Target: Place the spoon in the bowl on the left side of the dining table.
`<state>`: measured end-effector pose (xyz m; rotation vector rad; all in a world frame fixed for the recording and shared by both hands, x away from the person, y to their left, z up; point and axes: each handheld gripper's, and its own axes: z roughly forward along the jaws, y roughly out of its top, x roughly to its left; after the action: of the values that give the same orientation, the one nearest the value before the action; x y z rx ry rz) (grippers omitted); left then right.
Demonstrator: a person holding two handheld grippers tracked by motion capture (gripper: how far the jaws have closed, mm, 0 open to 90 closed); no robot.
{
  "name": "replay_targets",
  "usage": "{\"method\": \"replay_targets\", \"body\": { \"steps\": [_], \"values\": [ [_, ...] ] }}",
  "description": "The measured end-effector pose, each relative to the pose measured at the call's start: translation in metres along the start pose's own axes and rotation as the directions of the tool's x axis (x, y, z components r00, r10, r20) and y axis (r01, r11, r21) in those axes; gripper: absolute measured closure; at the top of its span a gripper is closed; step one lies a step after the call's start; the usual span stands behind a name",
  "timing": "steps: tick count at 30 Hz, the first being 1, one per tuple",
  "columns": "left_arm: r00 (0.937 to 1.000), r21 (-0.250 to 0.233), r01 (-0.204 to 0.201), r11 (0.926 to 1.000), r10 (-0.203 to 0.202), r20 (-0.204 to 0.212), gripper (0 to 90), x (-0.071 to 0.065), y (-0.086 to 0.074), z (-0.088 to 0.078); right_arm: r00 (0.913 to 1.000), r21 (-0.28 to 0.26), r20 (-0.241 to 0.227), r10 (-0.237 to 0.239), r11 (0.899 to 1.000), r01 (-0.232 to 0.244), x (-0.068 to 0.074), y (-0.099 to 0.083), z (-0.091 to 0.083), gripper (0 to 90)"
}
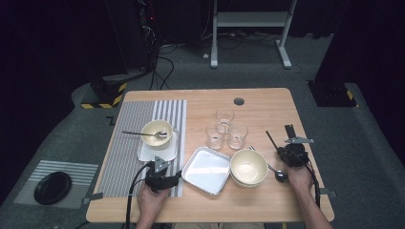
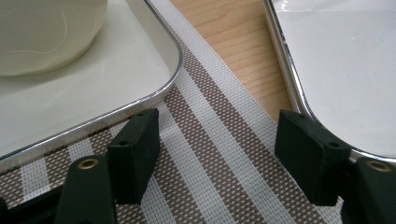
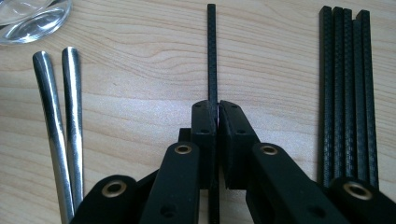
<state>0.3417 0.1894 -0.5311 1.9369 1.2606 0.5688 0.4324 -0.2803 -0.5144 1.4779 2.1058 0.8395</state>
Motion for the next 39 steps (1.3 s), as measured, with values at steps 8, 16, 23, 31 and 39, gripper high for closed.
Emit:
{"method": "replay_targets", "body": {
  "steps": [8, 16, 23, 31, 39],
  "values": [
    [1.0000, 0.000, 0.000, 1.0000, 0.000, 0.000, 31.6, 0.000, 0.000, 0.000, 0.9998, -0.011, 0.014, -0.015, 1.000, 0.016, 0.001, 0.000, 0.000, 85.8],
    [1.0000, 0.000, 0.000, 1.0000, 0.000, 0.000, 31.6, 0.000, 0.000, 0.000, 1.0000, 0.004, -0.007, -0.006, 1.000, 0.006, 0.001, 0.000, -0.002, 86.0],
    [1.0000, 0.000, 0.000, 1.0000, 0.000, 0.000, 31.6, 0.000, 0.000, 0.000, 0.9997, 0.001, -0.016, -0.021, 1.000, 0.021, -0.002, 0.002, -0.010, 86.1],
    [1.0000, 0.000, 0.000, 1.0000, 0.000, 0.001, 31.6, 0.000, 0.000, 0.000, 0.9975, -0.014, -0.037, -0.060, 0.998, 0.060, -0.004, 0.006, -0.022, 86.1],
    [1.0000, 0.000, 0.000, 1.0000, 0.000, 0.000, 31.5, 0.000, 0.000, 0.000, 0.9948, -0.030, -0.065, -0.078, 0.997, 0.076, -0.001, 0.007, -0.035, 86.1]
  ]
}}
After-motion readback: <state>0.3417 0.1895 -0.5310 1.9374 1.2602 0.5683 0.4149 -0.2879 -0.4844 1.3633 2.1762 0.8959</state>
